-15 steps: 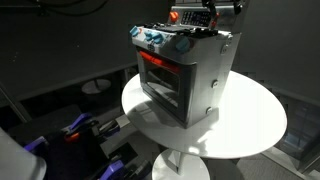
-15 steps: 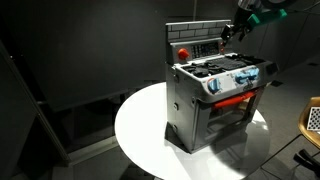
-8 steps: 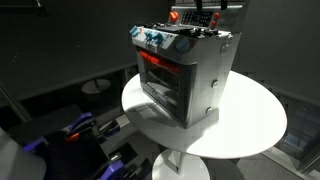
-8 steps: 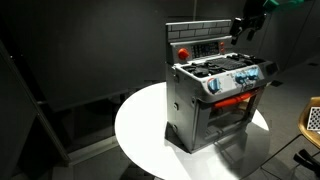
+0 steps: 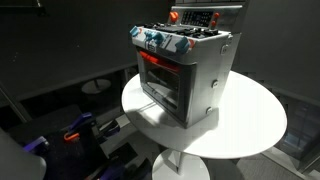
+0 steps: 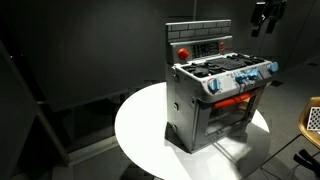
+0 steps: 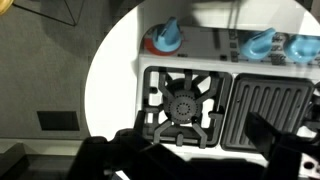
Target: Press the top right orange button on the stove
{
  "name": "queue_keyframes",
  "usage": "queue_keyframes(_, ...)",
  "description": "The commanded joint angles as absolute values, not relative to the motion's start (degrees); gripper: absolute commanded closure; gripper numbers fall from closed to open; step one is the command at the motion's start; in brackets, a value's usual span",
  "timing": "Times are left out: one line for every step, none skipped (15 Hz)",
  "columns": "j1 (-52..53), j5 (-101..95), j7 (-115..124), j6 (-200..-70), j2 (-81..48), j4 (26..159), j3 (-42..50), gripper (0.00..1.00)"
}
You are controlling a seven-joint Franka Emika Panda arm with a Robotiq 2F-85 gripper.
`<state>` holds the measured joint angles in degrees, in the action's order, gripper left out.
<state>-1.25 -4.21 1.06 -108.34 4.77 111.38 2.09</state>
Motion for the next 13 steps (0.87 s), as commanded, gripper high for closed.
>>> queue_keyframes(-1.2, -0.6, -4.1, -102.2, 10.3, 113.6, 2.3, 0.0)
queue_keyframes(-1.2, -0.1, -5.1, -100.6, 11.6, 114.0, 2.4, 0.0)
queue_keyframes(-1.2, 0.2, -5.8, -99.4, 12.9, 114.6, 2.4, 0.0)
queue_keyframes(-1.2, 0.2, -6.5, -98.5, 14.5, 115.3, 2.4, 0.0)
queue_keyframes(-1.1, 0.1, -7.1, -97.9, 15.8, 115.9, 2.5, 0.0)
queue_keyframes(-1.1, -0.2, -7.7, -97.5, 17.3, 116.7, 2.5, 0.0)
queue_keyframes(-1.1, -0.5, -8.1, -97.2, 18.5, 117.3, 2.5, 0.0)
queue_keyframes(-1.0, -0.9, -8.6, -97.4, 19.5, 118.0, 2.5, 0.0)
queue_keyframes(-1.1, -0.9, -6.7, -97.8, 16.4, 115.7, 2.2, 0.0)
queue_keyframes(-1.1, -0.9, -6.8, -97.8, 17.2, 116.2, 2.2, 0.0)
queue_keyframes(-1.1, -0.9, -6.8, -97.8, 17.3, 116.2, 2.2, 0.0)
queue_keyframes(-1.1, -0.9, -6.8, -97.8, 17.1, 116.3, 2.2, 0.0)
queue_keyframes(-1.1, -0.9, -6.8, -97.8, 16.9, 116.3, 2.2, 0.0)
